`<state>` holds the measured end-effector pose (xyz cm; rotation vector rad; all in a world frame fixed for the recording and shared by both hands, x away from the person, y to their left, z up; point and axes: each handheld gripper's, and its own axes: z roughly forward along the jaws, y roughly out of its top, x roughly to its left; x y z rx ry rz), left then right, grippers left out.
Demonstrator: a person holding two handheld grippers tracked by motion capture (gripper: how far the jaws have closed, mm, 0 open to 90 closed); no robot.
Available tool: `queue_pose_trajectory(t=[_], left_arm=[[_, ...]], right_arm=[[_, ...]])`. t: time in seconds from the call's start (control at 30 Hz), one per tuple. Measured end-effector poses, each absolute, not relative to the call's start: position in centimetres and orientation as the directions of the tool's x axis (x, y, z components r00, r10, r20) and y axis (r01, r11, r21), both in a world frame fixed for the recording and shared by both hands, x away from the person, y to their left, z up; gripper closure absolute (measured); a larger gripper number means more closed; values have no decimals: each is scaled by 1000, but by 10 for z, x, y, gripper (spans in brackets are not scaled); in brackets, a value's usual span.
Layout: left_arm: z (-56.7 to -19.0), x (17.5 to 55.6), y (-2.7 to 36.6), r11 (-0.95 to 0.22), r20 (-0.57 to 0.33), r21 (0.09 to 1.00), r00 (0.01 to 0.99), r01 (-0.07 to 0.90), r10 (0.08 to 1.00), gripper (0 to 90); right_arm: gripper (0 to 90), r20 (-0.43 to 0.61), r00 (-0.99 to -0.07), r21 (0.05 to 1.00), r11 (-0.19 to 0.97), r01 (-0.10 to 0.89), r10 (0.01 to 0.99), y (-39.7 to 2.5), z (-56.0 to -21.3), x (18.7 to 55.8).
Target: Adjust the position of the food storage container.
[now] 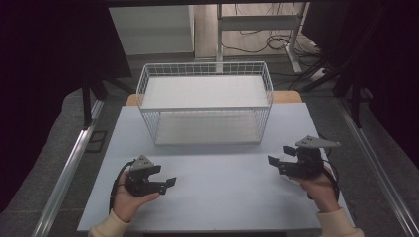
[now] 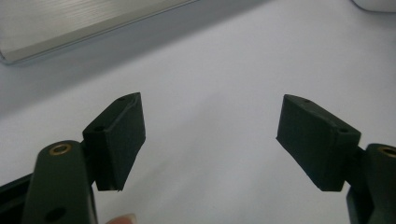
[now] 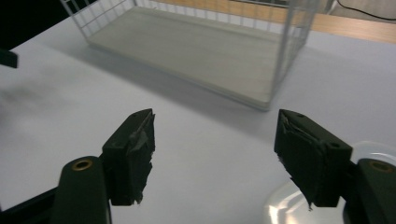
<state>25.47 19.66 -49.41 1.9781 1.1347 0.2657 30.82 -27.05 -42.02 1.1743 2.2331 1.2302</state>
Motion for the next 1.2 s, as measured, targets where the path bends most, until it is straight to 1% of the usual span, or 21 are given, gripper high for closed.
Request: queue_pose_trajectory(t=[0.1,0.2,0.43,0.57,0.6,0.67,0.7,0.77,0.8,0.87,0.9,0.93,0.97,1.0,1.07,1.1,1.13,1.17,1.2], left_arm=[[-494,255,197,-258,-201,741,572,620,795,231],[-494,255,198,-258,-201,742,572,619,795,231],[-493,255,198,-257,-201,742,572,619,796,231],[-493,255,198,-258,-200,743,572,618,796,231],[-494,255,198,-258,-199,742,572,619,796,231],[-494,255,198,-260,-198,741,572,619,796,231],[-494,255,198,-260,-198,741,572,619,796,231],[-495,256,198,-261,-199,740,573,620,795,231],[-495,256,198,-261,-199,740,573,620,795,231],[-495,256,198,-263,-198,739,573,620,795,231],[-495,256,198,-263,-198,739,573,620,795,231],[-495,256,198,-263,-197,739,573,620,795,231],[-495,255,198,-263,-197,740,573,620,796,231],[-495,256,198,-264,-194,741,574,617,795,231],[-495,255,198,-261,-197,741,572,619,797,232],[-495,256,198,-264,-196,741,574,618,795,231],[-495,256,198,-264,-196,741,574,618,795,231],[-495,256,198,-263,-198,739,573,621,796,231],[-495,256,198,-265,-196,739,574,620,795,232]], right_arm=[[312,94,-583,806,283,521,807,-279,-417,317],[344,106,-564,794,271,544,819,-293,-412,330],[404,98,-531,778,268,569,842,-312,-407,344],[458,72,-494,756,276,593,866,-326,-405,356],[486,65,-474,741,276,613,878,-334,-406,363],[500,65,-463,733,272,623,884,-339,-406,366],[527,65,-442,720,265,641,895,-346,-407,372],[552,67,-423,709,255,658,904,-353,-408,377],[552,67,-423,709,255,658,904,-353,-408,377],[601,67,-403,688,250,681,913,-361,-410,383],[601,67,-403,688,250,681,913,-361,-410,383],[637,59,-393,677,253,691,917,-365,-412,386],[637,59,-393,677,253,691,917,-365,-412,386],[692,37,-379,665,260,700,925,-369,-414,387],[767,28,-363,654,258,711,931,-375,-417,388],[798,27,-354,649,253,718,935,-379,-419,387],[798,27,-354,649,253,718,935,-379,-419,387],[826,25,-344,643,248,724,939,-383,-420,387],[881,14,-317,627,239,741,948,-390,-424,386]])
